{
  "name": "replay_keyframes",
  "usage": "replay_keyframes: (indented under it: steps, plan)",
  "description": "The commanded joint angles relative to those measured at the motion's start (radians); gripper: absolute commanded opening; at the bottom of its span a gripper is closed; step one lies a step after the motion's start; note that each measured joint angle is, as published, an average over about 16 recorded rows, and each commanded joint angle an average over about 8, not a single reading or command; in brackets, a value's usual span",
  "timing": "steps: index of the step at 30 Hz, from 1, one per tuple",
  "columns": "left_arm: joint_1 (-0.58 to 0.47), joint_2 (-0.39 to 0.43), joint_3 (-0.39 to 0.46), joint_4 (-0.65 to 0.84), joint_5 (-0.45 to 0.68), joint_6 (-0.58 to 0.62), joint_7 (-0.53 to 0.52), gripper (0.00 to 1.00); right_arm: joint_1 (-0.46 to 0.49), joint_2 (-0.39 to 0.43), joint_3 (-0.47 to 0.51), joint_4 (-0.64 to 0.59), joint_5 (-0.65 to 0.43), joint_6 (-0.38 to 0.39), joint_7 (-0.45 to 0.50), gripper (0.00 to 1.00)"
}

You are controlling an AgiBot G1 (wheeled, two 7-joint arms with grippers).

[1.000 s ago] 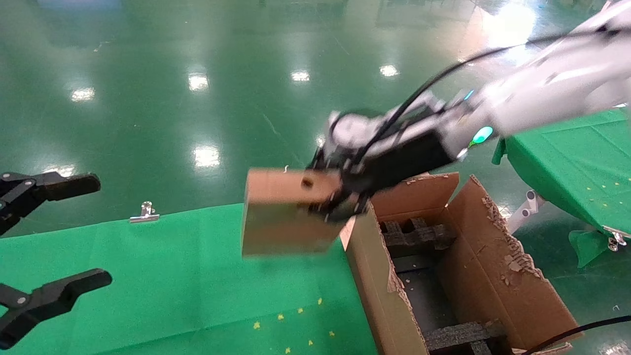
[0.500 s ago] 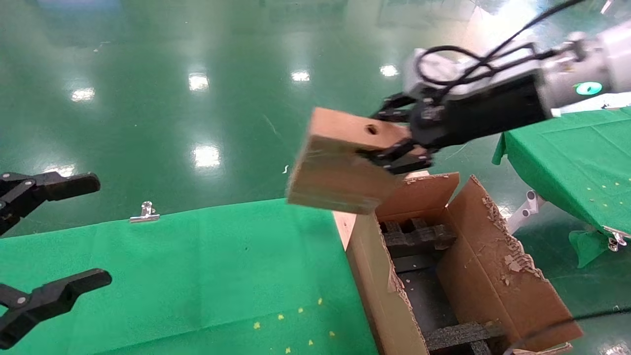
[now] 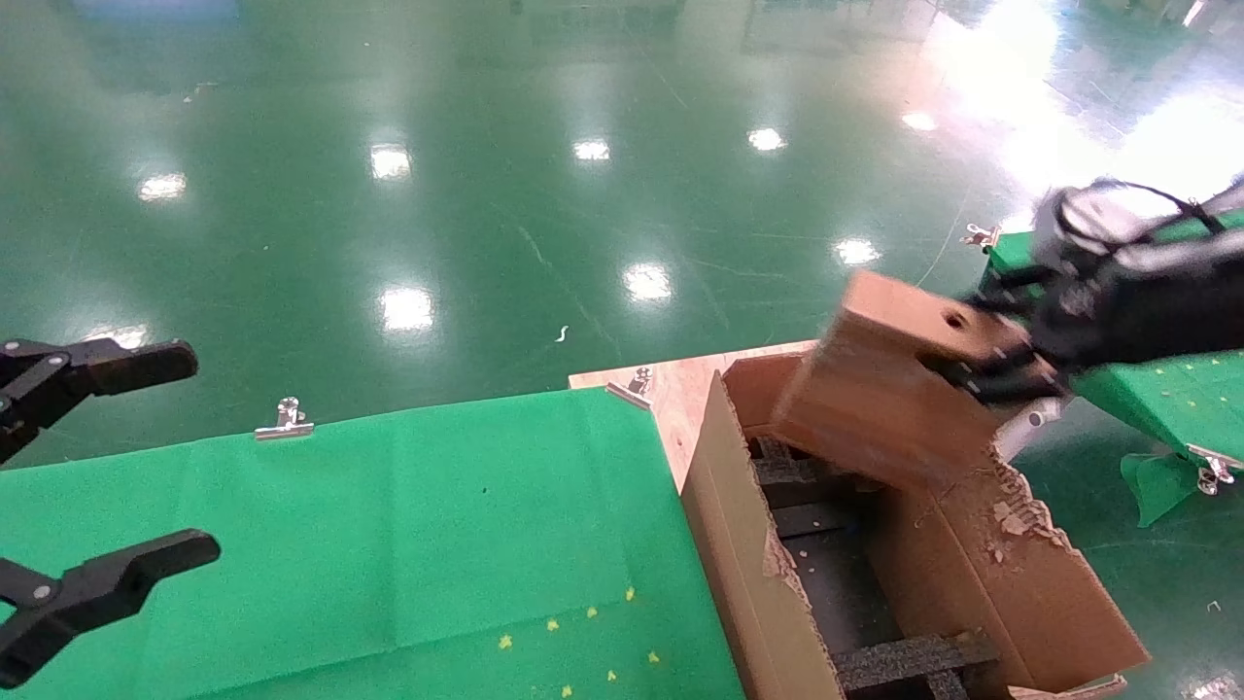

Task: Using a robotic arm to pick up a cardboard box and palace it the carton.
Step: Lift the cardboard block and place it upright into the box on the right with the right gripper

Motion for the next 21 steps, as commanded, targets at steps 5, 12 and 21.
replay_keyframes:
  steps: [5, 12, 21]
  plan:
    - [0.000, 0.000, 0.000, 0.000, 0.000, 0.000, 0.000, 1.00, -0.047, 0.084, -0.029, 0.034, -0.001, 0.019, 0.032, 0.00]
    - [0.000, 0.000, 0.000, 0.000, 0.000, 0.000, 0.000, 1.00, -0.111, 0.127, -0.044, 0.079, 0.028, 0.045, 0.071, 0.00]
    - [0.000, 0.000, 0.000, 0.000, 0.000, 0.000, 0.000, 1.00, -0.129, 0.131, -0.048, 0.089, 0.045, 0.054, 0.080, 0.00]
